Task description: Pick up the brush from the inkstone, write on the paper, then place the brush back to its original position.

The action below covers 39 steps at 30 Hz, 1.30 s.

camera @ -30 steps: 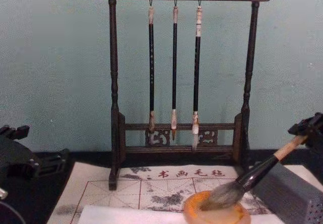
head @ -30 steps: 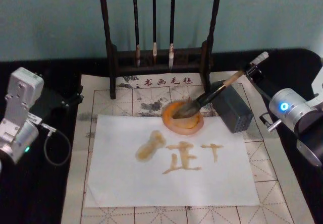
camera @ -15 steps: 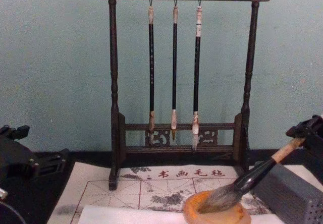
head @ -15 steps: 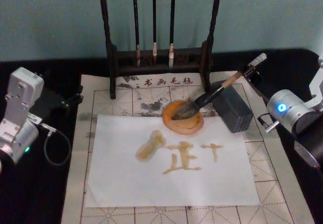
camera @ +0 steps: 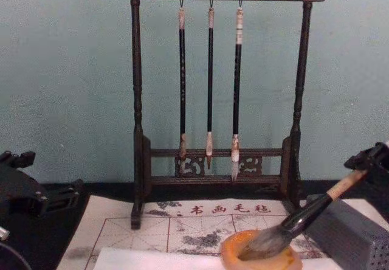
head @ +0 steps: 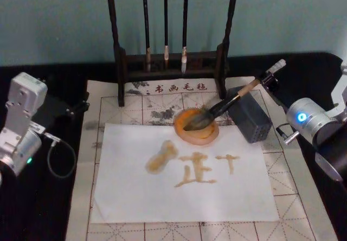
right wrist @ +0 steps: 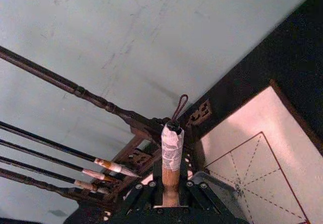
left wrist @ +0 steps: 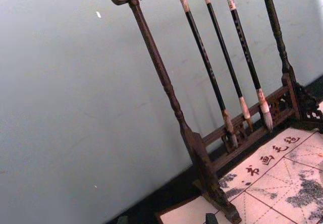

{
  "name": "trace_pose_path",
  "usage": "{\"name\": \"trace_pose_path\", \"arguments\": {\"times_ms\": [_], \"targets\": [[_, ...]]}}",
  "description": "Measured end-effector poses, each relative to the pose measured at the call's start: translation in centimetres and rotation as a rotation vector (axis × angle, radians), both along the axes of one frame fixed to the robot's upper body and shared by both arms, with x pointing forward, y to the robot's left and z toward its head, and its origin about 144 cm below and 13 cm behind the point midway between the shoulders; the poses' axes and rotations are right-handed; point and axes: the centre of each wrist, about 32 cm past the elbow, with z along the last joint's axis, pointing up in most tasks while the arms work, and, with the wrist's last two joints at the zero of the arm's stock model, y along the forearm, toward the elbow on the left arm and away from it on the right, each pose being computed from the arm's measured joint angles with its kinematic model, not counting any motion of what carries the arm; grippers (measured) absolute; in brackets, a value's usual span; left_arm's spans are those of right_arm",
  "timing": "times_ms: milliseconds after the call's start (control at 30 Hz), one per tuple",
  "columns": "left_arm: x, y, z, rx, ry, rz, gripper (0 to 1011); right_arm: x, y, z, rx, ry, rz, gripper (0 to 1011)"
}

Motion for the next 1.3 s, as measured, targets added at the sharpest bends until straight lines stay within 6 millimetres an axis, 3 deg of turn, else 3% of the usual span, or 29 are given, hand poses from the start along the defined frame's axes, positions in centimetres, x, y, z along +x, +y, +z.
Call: {"name": "trace_pose_path", "arguments": {"times_ms": [1133, 1300], "targets": [[0.00, 0.00, 0.00, 0.000, 0.000, 0.000, 1001, -0.01, 0.04, 0.07, -0.010, 0.007, -0.003, 182], [0.00, 0.00, 0.00, 0.000, 0.000, 0.000, 1001, -0.02, 0.04, 0.06, -0.010, 0.007, -0.003, 315]]}}
